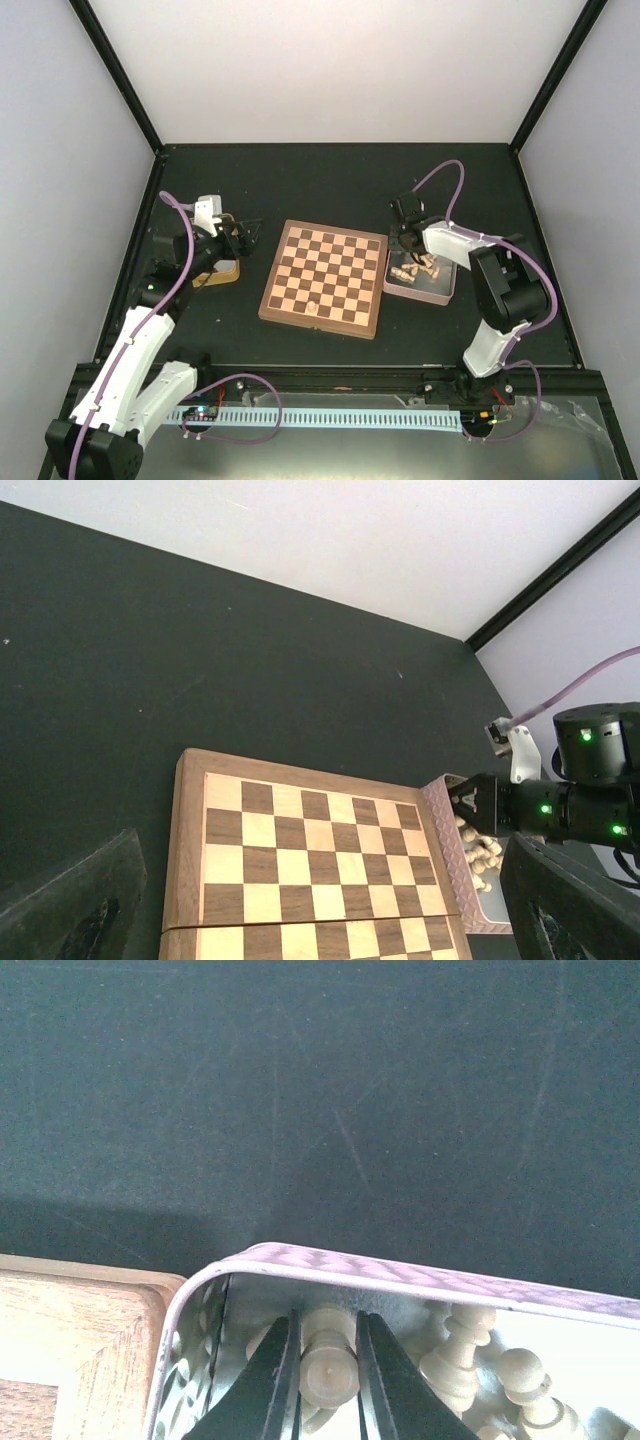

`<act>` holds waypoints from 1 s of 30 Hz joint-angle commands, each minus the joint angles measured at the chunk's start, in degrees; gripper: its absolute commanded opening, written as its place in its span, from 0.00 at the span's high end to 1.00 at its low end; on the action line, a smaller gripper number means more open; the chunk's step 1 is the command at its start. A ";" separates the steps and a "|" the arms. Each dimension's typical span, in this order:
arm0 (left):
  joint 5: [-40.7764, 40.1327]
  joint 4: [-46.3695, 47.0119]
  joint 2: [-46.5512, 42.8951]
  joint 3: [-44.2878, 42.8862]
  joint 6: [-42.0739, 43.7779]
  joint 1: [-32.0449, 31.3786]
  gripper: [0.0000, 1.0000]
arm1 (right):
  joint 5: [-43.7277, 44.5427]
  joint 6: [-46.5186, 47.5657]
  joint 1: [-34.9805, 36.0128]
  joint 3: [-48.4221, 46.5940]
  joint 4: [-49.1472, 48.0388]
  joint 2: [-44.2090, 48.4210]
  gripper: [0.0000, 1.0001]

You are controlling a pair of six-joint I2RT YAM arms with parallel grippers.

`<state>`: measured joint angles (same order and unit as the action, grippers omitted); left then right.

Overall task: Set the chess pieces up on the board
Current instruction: Pick up the chess piece from the storage box.

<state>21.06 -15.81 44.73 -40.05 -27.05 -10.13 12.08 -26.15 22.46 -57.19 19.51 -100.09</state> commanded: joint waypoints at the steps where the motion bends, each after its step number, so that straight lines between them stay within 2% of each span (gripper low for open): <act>1: -0.22 0.06 -0.69 -1.82 0.80 0.32 0.01 | 2.95 -0.54 -0.22 -0.23 0.63 2.74 0.93; 5: 0.09 -0.27 -1.08 -1.53 0.54 0.37 0.01 | 1.53 -0.48 -0.23 0.54 3.25 8.20 0.94; 11: 2.76 1.33 -1.78 0.87 -1.63 0.34 0.01 | -10.13 -2.09 0.22 2.23 7.44 15.91 0.94; 16: 1.86 0.22 -2.58 0.94 -1.93 0.37 0.01 | -13.07 -2.95 6.37 0.54 9.46 18.41 0.94; 19: -2.31 -1.58 -4.31 0.08 -1.53 0.36 0.02 | -12.59 -3.63 14.23 -3.33 10.84 16.28 0.93; 25: -13.37 -3.75 -10.63 -0.15 -1.30 0.39 0.02 | -9.50 -3.76 29.82 -15.16 13.84 5.07 0.93; 30: -18.69 -4.32 -16.36 0.26 0.11 0.41 0.01 | -7.62 -2.88 37.97 -23.74 17.18 -3.90 0.93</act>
<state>9.19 -18.92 31.81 -38.85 -28.18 -10.13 1.91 -29.10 55.77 -76.01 32.29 -99.22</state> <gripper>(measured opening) 0.984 0.126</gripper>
